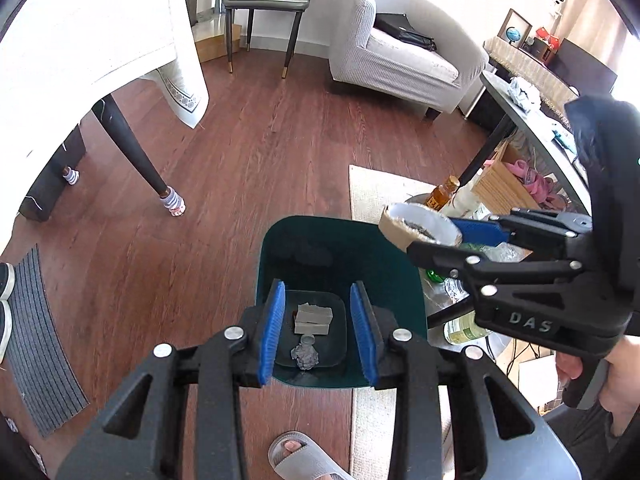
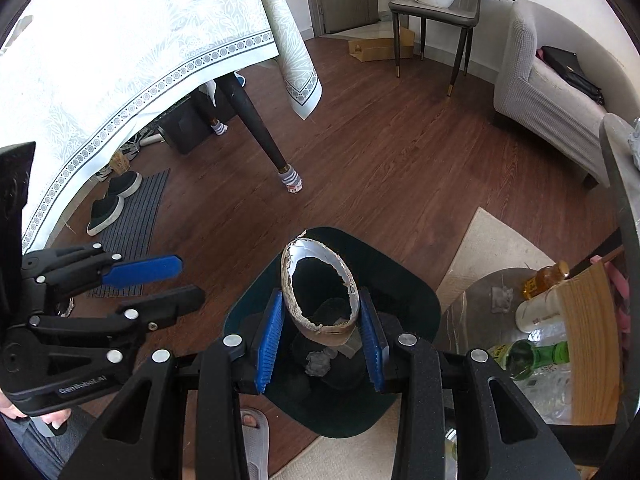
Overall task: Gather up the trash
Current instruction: 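Drop the lid into the bin with the left tool while the right tool drops the cardboard ring in, then grasp the second cardboard ring with the left tool while the right tool reaches toward the white tissue box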
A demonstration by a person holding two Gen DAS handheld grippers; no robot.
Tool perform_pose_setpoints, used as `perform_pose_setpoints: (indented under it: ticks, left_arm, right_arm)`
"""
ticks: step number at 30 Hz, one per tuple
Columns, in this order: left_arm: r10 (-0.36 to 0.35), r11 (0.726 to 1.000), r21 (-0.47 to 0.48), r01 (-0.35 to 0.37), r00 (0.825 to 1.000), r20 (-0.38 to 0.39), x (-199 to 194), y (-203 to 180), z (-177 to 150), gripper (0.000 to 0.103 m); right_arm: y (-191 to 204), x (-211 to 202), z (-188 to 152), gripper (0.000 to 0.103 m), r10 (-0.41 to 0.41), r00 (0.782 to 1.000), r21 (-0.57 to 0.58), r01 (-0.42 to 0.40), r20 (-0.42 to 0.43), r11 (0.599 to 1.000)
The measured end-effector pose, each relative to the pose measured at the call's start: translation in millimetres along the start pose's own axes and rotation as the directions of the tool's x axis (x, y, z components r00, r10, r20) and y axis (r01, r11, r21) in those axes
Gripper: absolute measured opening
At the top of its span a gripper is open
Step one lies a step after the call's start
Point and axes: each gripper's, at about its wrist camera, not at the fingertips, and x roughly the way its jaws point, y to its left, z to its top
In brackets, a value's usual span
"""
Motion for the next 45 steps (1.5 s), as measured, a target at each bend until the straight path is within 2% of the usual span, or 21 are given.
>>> perform_pose_setpoints:
  ticks: [3,12,23,25,26,36,45]
  left_arm:
    - [-0.004,1.000,0.001,0.004,1.000,0.028,-12.7,2.5,4.1,0.028]
    - [-0.012,1.000,0.005,0.012,0.996,0.094,-41.4,-3.7,17.2,0.015]
    - [-0.067,0.997,-0.030,0.073,0.986,0.156,-67.4,-7.4,35.2,0.015]
    - [-0.064,0.997,-0.032,0.071,0.984,0.166,-70.8,-8.2,39.1,0.015]
    - [-0.061,0.997,-0.033,0.067,0.983,0.173,-73.2,-9.0,41.0,0.015]
    - [-0.096,0.995,-0.008,0.101,0.967,0.238,-96.7,-33.2,57.6,0.015]
    - [-0.101,0.995,0.050,0.090,0.957,0.274,-110.5,-64.7,67.5,0.017]
  right_arm:
    - [2.4,8.6,-3.1,0.037,0.003,1.000,0.002,-0.003,-0.023,1.000]
    - [7.5,35.1,-16.4,0.037,-0.010,0.994,-0.014,0.008,-0.109,1.000]
    - [5.1,55.5,-32.6,0.038,-0.060,0.985,-0.039,0.055,-0.160,0.998]
    - [6.0,56.6,-34.1,0.043,-0.082,0.983,-0.053,0.074,-0.163,0.996]
    - [5.9,56.1,-34.9,0.050,-0.078,0.983,-0.053,0.070,-0.165,0.996]
    - [8.9,25.7,-37.3,0.051,-0.059,0.992,-0.097,0.048,-0.113,0.994]
    - [8.6,-32.4,-31.9,0.049,-0.003,1.000,-0.114,0.003,0.000,0.994]
